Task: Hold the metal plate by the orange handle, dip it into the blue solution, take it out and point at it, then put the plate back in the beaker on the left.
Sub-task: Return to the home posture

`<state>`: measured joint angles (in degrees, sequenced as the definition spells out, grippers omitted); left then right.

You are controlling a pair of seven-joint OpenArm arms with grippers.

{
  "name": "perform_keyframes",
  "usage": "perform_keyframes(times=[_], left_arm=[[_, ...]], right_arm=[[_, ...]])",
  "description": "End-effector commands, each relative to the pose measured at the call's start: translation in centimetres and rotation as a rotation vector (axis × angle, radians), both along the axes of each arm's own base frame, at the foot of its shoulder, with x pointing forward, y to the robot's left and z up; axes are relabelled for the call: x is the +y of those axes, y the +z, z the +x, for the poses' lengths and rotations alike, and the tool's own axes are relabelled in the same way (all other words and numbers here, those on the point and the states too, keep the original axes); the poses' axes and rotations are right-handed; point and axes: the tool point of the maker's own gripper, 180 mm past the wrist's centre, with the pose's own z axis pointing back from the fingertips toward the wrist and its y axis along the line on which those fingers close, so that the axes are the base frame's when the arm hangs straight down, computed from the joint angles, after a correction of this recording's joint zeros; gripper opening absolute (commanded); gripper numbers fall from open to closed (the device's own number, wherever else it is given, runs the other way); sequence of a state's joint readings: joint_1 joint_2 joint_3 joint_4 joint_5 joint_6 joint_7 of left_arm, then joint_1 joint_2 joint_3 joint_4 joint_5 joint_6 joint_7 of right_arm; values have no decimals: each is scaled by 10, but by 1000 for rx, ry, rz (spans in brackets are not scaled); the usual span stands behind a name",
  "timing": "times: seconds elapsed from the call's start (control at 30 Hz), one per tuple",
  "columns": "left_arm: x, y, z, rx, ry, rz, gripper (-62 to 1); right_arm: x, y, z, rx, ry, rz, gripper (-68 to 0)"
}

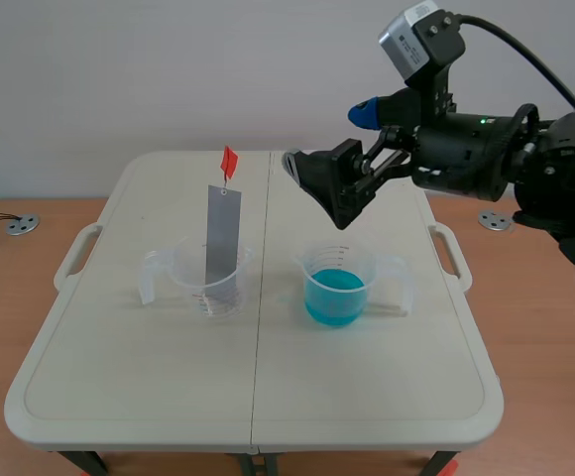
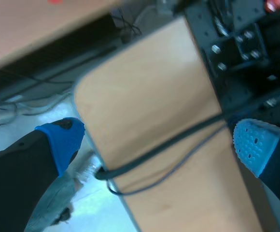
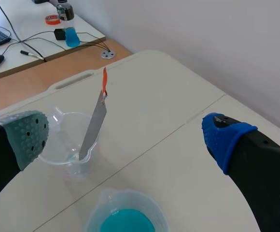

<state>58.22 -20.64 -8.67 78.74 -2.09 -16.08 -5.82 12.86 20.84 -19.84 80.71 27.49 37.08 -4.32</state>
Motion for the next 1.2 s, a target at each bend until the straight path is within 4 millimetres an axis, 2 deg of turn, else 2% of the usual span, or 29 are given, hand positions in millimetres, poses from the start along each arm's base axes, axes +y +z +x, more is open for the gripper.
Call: perform_keyframes(times=[0.0, 0.13, 0.27, 0.4, 0.53, 0.63, 0.93, 1.17], left_arm=[[0, 20, 37, -117, -11, 5, 14], [-3, 58, 90, -287, -44, 18, 14], [-21, 102, 135, -450, -125, 10, 14], [-39, 143, 171, -599, -211, 1, 14], [-54, 178, 198, -719, -265, -29, 14], [-69, 193, 205, -749, -332, -96, 14], [-109, 208, 209, -765, -472, -250, 14], [-131, 223, 214, -796, -482, -364, 14]], right_arm=[[-3, 12, -5, -31, 1, 19, -10], [-9, 12, -27, -38, 4, 3, -10], [-14, 9, -48, -28, 3, -7, -10], [-18, 7, -65, -13, -6, -8, -10], [-24, 8, -78, -5, -23, -6, -10], [-29, 8, -85, -1, -39, -9, -10], [-37, 12, -111, 13, -60, -12, -10], [-44, 9, -127, 42, -82, -7, -10]])
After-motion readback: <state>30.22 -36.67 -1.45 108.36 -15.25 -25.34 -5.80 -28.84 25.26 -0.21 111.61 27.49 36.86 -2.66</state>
